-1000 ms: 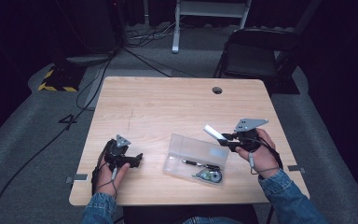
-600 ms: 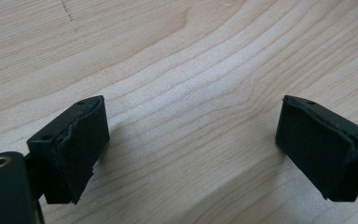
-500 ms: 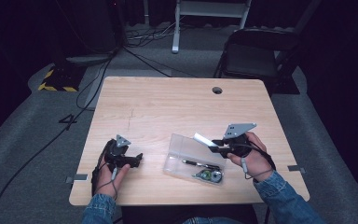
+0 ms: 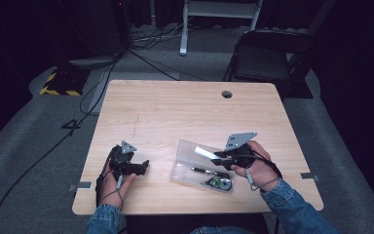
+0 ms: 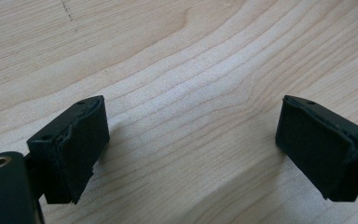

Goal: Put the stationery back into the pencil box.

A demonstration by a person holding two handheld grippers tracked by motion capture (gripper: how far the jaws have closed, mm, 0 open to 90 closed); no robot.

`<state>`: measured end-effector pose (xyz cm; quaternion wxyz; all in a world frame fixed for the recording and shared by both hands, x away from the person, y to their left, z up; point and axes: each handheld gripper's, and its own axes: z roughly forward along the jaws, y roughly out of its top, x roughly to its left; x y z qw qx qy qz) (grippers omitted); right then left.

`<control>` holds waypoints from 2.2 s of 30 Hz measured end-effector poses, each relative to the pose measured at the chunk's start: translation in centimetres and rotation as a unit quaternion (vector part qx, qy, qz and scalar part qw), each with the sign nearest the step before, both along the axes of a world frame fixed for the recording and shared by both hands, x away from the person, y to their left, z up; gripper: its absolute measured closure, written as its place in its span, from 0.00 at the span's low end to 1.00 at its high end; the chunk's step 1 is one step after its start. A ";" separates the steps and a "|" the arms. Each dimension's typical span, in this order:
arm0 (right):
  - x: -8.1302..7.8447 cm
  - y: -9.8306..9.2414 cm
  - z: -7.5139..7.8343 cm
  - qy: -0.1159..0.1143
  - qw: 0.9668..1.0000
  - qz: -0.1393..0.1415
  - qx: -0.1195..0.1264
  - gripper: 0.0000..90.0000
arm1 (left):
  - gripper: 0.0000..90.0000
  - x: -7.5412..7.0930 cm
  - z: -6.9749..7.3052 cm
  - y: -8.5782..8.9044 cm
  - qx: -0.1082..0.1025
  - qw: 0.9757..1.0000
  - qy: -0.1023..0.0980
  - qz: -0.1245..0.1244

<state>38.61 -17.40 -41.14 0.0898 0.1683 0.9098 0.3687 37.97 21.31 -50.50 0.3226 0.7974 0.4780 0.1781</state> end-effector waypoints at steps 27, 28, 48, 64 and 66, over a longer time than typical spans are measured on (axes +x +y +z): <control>-1.0 2.4 -2.6 0.028 0.995 0.078 -0.063 0.80 | 0.11 0.0 0.0 0.0 0.000 1.000 0.000 0.001; -1.0 2.4 -2.7 0.029 0.994 0.079 -0.065 0.80 | 0.11 0.0 0.0 0.0 -0.001 1.000 0.000 0.002; -0.5 3.4 -4.8 0.045 0.991 0.087 -0.090 0.80 | 0.11 0.0 0.0 0.0 -0.001 1.000 0.000 0.002; 0.1 3.6 -5.5 0.057 0.993 0.067 -0.078 0.79 | 0.11 0.0 0.0 0.0 -0.001 1.000 0.000 0.002; 0.1 3.6 -5.5 0.058 0.993 0.067 -0.078 0.79 | 0.11 0.0 0.0 0.0 0.000 1.000 0.000 0.000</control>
